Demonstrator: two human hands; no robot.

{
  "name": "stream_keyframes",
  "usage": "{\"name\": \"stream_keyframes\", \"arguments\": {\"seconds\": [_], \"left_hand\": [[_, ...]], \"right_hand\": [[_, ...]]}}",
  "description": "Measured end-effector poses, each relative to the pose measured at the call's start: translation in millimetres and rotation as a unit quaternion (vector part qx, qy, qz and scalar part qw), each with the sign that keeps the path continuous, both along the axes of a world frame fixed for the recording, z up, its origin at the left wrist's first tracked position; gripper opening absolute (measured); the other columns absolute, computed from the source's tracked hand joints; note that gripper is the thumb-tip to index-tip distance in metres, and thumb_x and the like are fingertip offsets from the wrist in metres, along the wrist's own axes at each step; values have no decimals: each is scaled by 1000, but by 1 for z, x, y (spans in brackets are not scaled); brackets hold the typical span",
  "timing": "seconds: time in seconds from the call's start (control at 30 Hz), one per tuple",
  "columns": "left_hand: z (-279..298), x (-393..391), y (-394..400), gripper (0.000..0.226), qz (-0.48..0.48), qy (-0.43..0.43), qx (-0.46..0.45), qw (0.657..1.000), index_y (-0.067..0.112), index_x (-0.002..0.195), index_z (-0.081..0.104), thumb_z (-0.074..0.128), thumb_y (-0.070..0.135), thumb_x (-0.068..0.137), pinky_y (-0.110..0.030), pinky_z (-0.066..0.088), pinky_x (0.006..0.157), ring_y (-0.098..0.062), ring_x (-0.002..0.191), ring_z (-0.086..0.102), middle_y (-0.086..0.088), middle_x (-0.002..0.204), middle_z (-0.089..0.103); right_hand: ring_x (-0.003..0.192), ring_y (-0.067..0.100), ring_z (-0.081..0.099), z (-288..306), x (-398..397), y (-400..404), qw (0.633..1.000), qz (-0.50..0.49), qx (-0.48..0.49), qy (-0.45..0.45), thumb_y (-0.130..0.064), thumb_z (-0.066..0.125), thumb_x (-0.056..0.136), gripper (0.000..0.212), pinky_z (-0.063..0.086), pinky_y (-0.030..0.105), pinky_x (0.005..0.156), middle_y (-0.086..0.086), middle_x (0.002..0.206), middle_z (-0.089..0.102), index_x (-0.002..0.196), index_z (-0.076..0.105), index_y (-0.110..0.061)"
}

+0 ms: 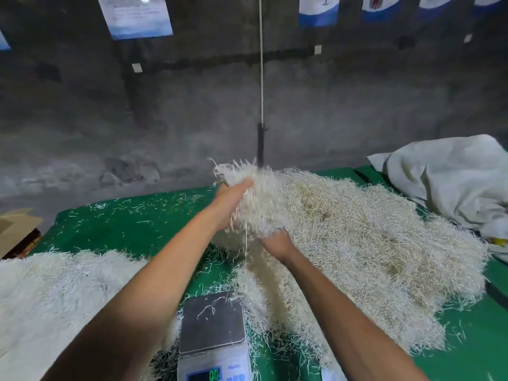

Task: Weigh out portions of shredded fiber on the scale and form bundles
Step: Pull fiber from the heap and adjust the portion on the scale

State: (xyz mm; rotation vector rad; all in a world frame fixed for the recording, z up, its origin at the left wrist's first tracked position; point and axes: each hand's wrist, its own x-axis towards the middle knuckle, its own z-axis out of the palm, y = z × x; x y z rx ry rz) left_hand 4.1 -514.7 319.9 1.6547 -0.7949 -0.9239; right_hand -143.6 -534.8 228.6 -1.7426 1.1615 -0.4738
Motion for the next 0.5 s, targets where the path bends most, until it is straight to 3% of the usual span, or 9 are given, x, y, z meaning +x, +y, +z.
{"name": "stream_keyframes", "arguments": {"seconds": [0.03,0.07,0.1,0.13,0.17,0.23,0.33,0.4,0.5], "left_hand": [[-17,0,3,106,-11,6,17,1000,18,158,26,74,65,76,-56,34,117,-34,143,41,-13,161,34],[-33,2,7,95,-20,56,27,998,14,152,41,72,65,78,-55,43,111,-34,134,52,-16,152,48],[-46,6,12,77,-23,128,40,991,8,141,56,65,62,86,-53,53,100,-34,121,63,-19,138,60],[-56,8,20,63,-24,176,58,982,2,129,64,56,56,96,-49,58,90,-35,110,69,-21,126,67],[-68,13,25,55,-22,207,76,975,-1,127,63,49,46,104,-47,58,91,-36,109,68,-23,125,66],[-88,17,33,48,22,225,116,967,-2,138,51,43,35,108,-50,49,106,-39,122,60,-26,138,56],[-78,15,36,60,34,332,54,941,-1,127,62,38,51,106,-53,59,84,-40,104,71,-27,119,69],[-56,23,33,65,29,392,-30,919,4,122,67,42,59,101,-59,57,85,-45,103,70,-28,118,69],[-16,42,22,66,67,410,-83,906,9,135,61,45,62,99,-60,53,96,-45,115,65,-26,129,65]], "right_hand": [[112,22,62,23,6,-9,1000,-2,-25,4,-8,59,99,2,48,16,89,10,120,58,100,61,-6],[118,29,60,46,13,-16,998,-2,-70,6,5,53,96,15,48,18,90,10,116,58,96,59,-9],[111,31,64,67,18,-21,992,6,-123,-3,8,52,94,20,55,27,94,9,107,62,92,58,-11],[100,29,67,86,21,-22,987,17,-161,-18,8,54,91,23,60,37,87,5,101,65,94,61,-14],[95,24,68,98,22,-21,979,22,-197,-41,9,57,86,30,61,41,82,2,102,67,100,64,-17],[102,17,64,102,24,-22,965,27,-244,-87,10,59,81,47,57,36,88,-2,115,67,110,68,-25],[98,14,61,57,22,-14,953,-8,-293,-83,6,59,86,46,54,25,81,-5,125,58,120,65,-25],[95,14,61,2,13,-7,955,-30,-293,21,-4,55,96,34,51,17,71,2,135,55,128,59,-16],[102,21,60,-98,-15,8,959,51,-191,205,-15,46,107,28,56,35,93,16,134,58,133,54,-7]]}}
